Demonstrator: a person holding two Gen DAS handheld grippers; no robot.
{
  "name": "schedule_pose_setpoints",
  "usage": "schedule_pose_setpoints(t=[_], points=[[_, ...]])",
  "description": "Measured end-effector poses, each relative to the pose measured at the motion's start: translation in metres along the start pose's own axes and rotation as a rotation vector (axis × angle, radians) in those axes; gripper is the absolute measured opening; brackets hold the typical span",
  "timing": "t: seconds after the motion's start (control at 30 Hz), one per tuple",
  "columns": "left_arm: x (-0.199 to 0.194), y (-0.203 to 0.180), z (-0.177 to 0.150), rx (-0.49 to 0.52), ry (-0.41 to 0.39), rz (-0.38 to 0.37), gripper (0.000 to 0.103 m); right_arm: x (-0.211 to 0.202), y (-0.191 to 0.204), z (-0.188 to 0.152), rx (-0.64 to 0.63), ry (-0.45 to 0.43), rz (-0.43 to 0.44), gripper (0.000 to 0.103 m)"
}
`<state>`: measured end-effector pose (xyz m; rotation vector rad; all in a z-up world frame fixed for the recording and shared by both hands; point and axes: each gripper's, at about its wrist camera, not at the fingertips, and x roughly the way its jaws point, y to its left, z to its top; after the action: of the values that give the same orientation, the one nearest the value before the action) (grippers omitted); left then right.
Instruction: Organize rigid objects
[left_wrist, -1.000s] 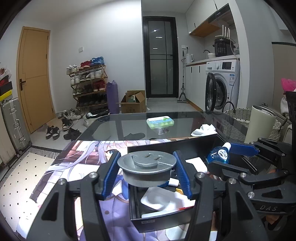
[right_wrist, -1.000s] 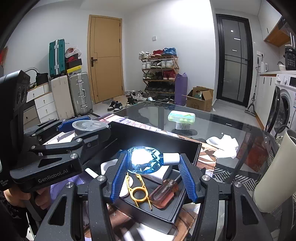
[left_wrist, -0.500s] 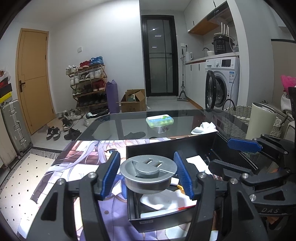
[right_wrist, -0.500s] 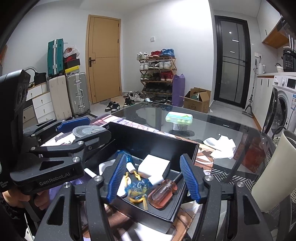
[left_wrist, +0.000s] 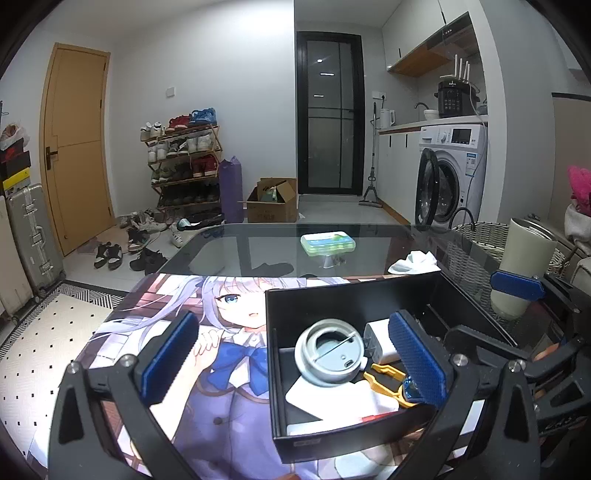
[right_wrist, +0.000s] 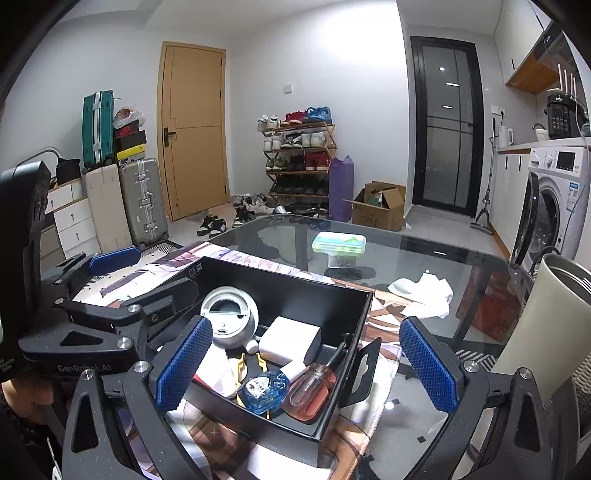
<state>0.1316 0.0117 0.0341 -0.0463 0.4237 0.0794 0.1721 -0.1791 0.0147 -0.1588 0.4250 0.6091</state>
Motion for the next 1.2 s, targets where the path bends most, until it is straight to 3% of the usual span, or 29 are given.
schedule_pose_setpoints(t=[0.17, 0.37, 0.5, 0.8, 1.2], points=[[0.001, -0.001, -0.002, 0.018, 0.034, 0.003, 0.103, -0.002, 0.001, 0.001, -0.015, -0.004, -0.001, 0.103], [-0.019, 0.003, -0.001, 0.034, 0.016, -0.027, 0.103, -0.019, -0.003, 0.006, 0.031, -0.004, 0.015, 0.103], [-0.032, 0.007, -0.003, 0.045, 0.034, -0.068, 0.103, -0.035, 0.005, 0.003, -0.007, 0.002, -0.005, 0.103], [-0.045, 0.016, -0.016, 0.057, 0.045, -0.023, 0.103, -0.052, 0.008, -0.019, -0.023, 0.02, 0.02, 0.103], [-0.038, 0.02, -0.025, 0.039, 0.07, -0.015, 0.103, -0.052, 0.014, -0.021, -0.054, -0.012, 0.033, 0.103]])
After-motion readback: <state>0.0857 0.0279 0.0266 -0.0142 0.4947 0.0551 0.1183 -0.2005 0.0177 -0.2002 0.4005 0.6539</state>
